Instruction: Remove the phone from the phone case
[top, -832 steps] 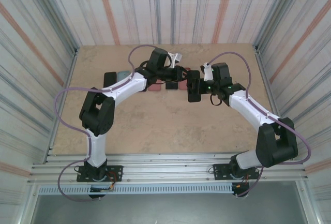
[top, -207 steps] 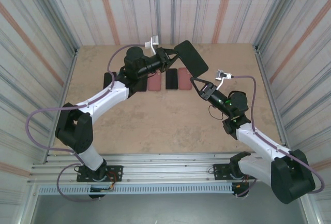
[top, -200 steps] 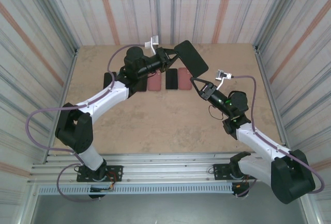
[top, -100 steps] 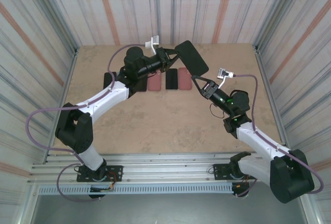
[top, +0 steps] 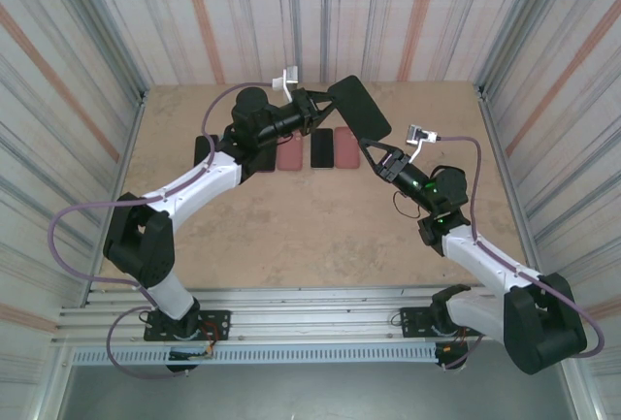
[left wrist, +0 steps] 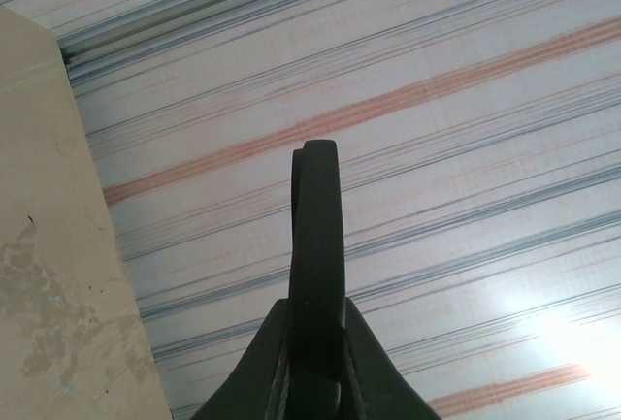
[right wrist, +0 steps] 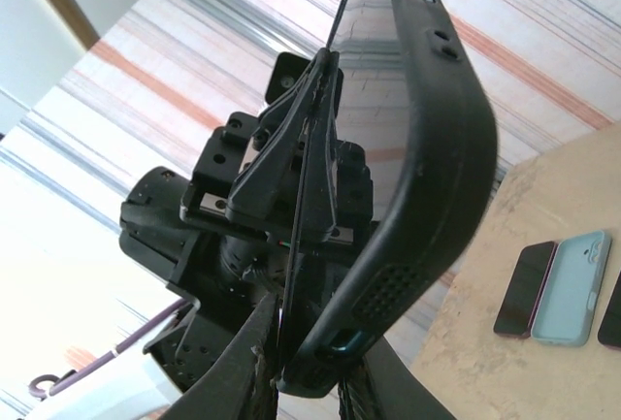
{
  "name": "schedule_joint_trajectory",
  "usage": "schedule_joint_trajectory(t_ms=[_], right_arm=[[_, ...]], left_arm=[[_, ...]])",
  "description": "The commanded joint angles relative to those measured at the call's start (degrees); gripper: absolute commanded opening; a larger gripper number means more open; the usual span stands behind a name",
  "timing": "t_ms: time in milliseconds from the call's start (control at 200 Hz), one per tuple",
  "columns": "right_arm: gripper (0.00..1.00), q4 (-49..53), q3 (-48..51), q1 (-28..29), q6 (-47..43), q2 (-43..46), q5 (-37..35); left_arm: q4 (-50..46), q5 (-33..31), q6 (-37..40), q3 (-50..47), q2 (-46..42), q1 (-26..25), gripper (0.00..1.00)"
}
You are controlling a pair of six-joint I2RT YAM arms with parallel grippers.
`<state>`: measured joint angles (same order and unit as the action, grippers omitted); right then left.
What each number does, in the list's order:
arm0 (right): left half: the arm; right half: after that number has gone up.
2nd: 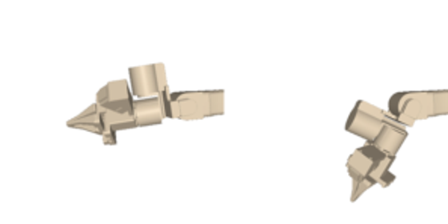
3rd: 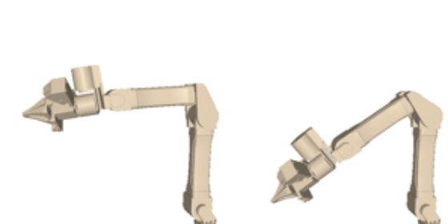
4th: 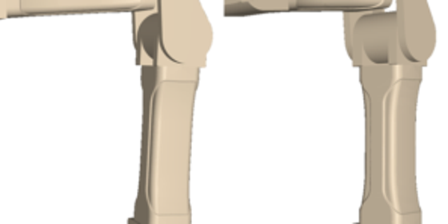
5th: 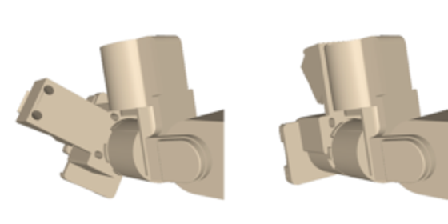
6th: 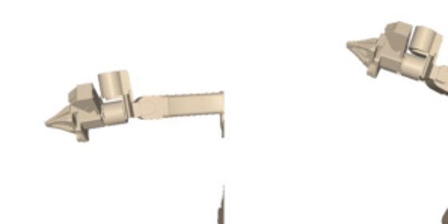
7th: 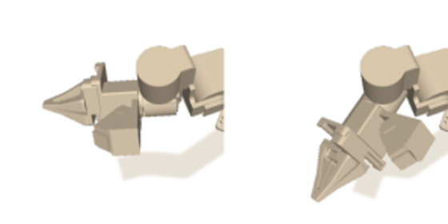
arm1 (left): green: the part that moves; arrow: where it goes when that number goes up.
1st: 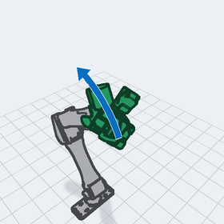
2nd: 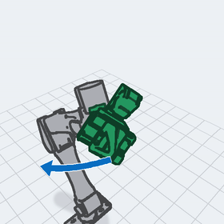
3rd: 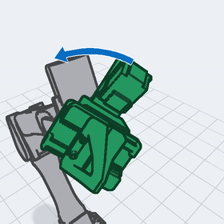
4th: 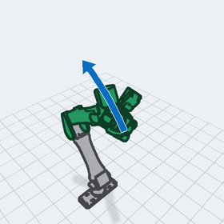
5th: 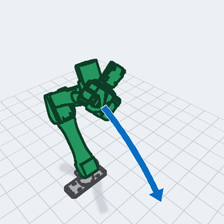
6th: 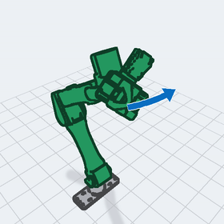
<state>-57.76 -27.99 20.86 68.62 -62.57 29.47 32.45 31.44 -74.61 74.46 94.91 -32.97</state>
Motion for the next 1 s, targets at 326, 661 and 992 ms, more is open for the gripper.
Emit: schedule_joint_trajectory(t_ms=[326,661,992], right_arm=[[0.20,-1.2,-0.4,-0.1,-1.0,0.0,1.9],[0.21,0.4,-0.5,-0.1,-5.0,-0.3,2.5],[0.19,1.5,-1.6,-0.8,-5.9,-1.1,2.8]], left_arm=[[5.5,-1.9,-4.1,-0.4,-2.4,0.7,0.00],[6.1,-2.3,-5.3,-0.9,-2.6,0.8,0.00],[7.0,-1.4,-6.1,-1.2,-2.9,0.8,0.00]])
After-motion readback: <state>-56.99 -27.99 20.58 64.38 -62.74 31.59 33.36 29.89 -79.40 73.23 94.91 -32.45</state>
